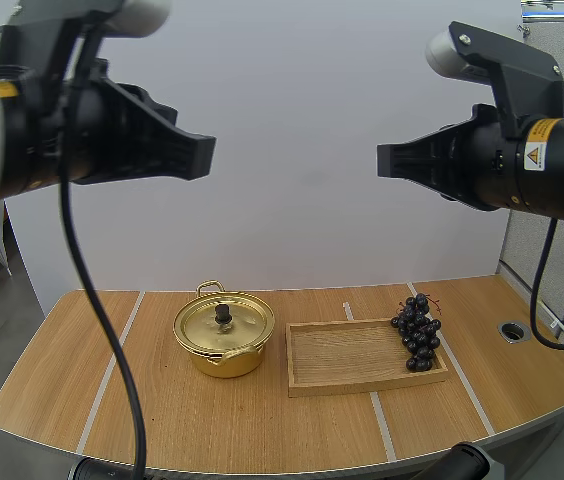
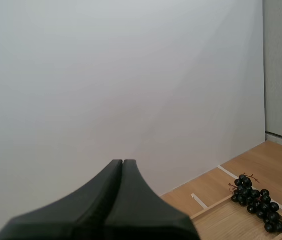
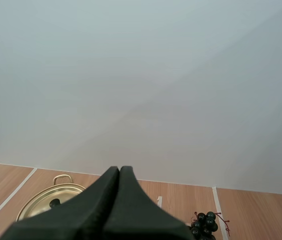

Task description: Open the pot, put the pineapple inside, and close it

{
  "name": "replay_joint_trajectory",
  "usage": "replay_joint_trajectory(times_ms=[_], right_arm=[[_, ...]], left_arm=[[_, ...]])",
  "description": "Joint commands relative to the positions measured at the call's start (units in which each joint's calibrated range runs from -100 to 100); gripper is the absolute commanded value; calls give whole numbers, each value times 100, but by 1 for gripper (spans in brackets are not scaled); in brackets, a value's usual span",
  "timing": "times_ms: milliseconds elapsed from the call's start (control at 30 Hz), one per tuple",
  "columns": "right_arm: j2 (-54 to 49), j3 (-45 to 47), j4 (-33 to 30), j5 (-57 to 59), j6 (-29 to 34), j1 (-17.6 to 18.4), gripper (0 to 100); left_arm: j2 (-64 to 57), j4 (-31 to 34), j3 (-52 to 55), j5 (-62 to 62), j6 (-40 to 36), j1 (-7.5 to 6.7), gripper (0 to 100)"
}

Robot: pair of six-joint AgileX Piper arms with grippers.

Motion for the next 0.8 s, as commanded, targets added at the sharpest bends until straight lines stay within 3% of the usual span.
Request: replay_joint_trajectory(times_ms=[0,167,467,767], right_arm=[[-141,149,-61,-94,13,-99,0],[-146,364,-41,-110,90,-286,0],[-655,577,-16,-511,128,-620,0],[-1338,577,8,-1049,128,-1031,0]], left_arm=[[-655,-90,12,-346,-57,-7,0],[-1183,98,12,-1042,-32,-7,0],[-1666,575,12,-1046,-187,-7,0],[-1733,1062,12,-1164,-897,146,0]])
